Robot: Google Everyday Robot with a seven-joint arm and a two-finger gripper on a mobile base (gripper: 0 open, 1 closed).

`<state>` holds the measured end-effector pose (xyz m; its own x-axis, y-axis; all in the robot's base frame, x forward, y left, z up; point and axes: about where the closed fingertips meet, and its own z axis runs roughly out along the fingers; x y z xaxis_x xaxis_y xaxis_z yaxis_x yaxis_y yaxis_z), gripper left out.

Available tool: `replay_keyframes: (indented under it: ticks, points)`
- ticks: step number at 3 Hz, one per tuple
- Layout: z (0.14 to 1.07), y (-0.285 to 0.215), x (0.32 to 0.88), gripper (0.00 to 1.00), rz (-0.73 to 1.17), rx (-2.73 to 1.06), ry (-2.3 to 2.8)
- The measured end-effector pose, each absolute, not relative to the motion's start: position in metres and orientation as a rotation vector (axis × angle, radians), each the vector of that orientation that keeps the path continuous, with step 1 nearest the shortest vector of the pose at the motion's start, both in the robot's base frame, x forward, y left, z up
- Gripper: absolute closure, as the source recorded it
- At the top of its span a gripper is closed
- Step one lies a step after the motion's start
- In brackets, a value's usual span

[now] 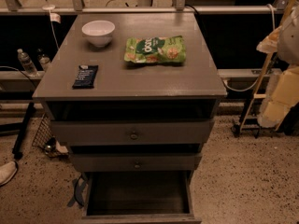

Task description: Place rxbar blueberry into bottom drawer

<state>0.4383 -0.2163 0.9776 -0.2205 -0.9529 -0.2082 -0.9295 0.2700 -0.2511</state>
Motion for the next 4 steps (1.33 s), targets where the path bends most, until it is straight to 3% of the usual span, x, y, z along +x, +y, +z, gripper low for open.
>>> replay_keyframes:
  ticks: [2,4]
  points:
    - [0.981,-0.195,0.452,0.0,-0.101,-1.829,2.133]
    - [0.957,-0.103,0.498,0.0,-0.02,-2.314,1.652]
